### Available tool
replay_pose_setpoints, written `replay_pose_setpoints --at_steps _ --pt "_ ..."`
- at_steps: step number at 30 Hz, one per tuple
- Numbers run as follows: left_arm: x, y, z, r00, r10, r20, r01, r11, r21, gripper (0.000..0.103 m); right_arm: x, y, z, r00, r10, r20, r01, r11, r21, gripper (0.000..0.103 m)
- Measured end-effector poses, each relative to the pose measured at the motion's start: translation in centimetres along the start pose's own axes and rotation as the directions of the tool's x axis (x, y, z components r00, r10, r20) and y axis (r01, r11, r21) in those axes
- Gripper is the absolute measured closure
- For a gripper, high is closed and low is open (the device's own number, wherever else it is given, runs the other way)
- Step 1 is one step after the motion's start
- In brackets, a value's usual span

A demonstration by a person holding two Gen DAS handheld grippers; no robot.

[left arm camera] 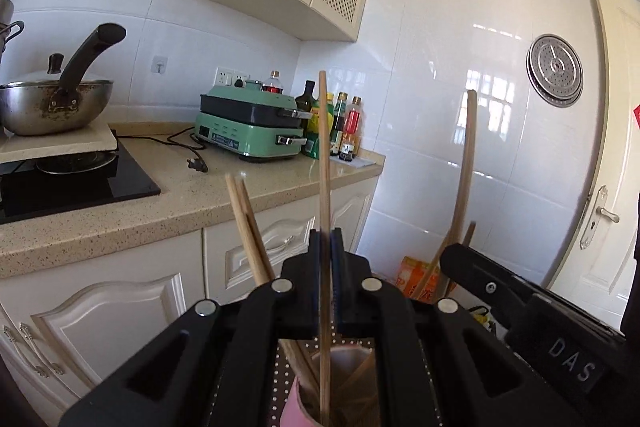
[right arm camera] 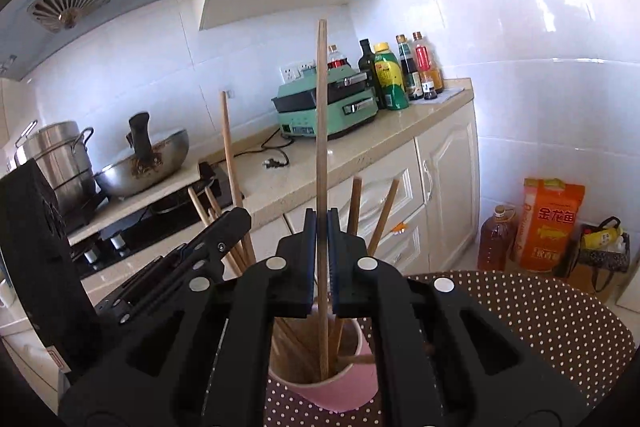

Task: Organize utensils
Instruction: 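Lower the chopsticks into the pink cup and open both grippers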

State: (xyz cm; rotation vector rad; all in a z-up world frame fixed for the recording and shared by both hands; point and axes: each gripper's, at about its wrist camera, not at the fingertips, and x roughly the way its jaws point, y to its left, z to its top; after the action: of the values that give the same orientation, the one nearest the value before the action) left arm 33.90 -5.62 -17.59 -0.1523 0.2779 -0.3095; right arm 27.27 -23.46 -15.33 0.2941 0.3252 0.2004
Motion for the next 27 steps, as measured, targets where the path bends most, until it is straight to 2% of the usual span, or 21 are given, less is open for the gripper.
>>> replay_pose_setpoints --at_steps 8,12,17,24,26,27 --pt "-0.9 0.6 -2.1 0.995 0.022 -0.097 -0.022 1.0 0.002 0.097 0.3 0.9 -1.9 0.995 0.017 -0.096 -0.02 0.999 -0.035 0.097" --pt "-1.6 0.3 -2.9 0.99 0.022 -0.142 -0.017 0.999 0.036 0.097 0.7 1.3 -2.2 0.989 0.026 -0.148 -0.032 0.999 -0.038 0.097" --pt "-2.3 -0.3 -3.1 0.988 0.028 -0.154 -0.018 0.997 0.069 0.097 0.7 2.4 -2.4 0.983 0.029 -0.184 -0.042 0.997 -0.067 0.096" --pt "-2.0 -0.5 -2.7 0.982 0.036 -0.185 -0.02 0.996 0.087 0.096 1.2 2.6 -1.9 0.969 0.007 -0.245 -0.019 0.999 -0.047 0.096" --pt "-1.9 -0.4 -2.5 0.979 0.04 -0.198 -0.023 0.996 0.086 0.094 1.2 2.8 -1.6 0.966 -0.014 -0.258 -0.001 0.998 -0.057 0.09" --pt "-1.9 -0.3 -2.5 0.978 0.049 -0.203 -0.031 0.996 0.089 0.091 1.1 2.8 -1.5 0.965 -0.032 -0.26 0.016 0.998 -0.062 0.084"
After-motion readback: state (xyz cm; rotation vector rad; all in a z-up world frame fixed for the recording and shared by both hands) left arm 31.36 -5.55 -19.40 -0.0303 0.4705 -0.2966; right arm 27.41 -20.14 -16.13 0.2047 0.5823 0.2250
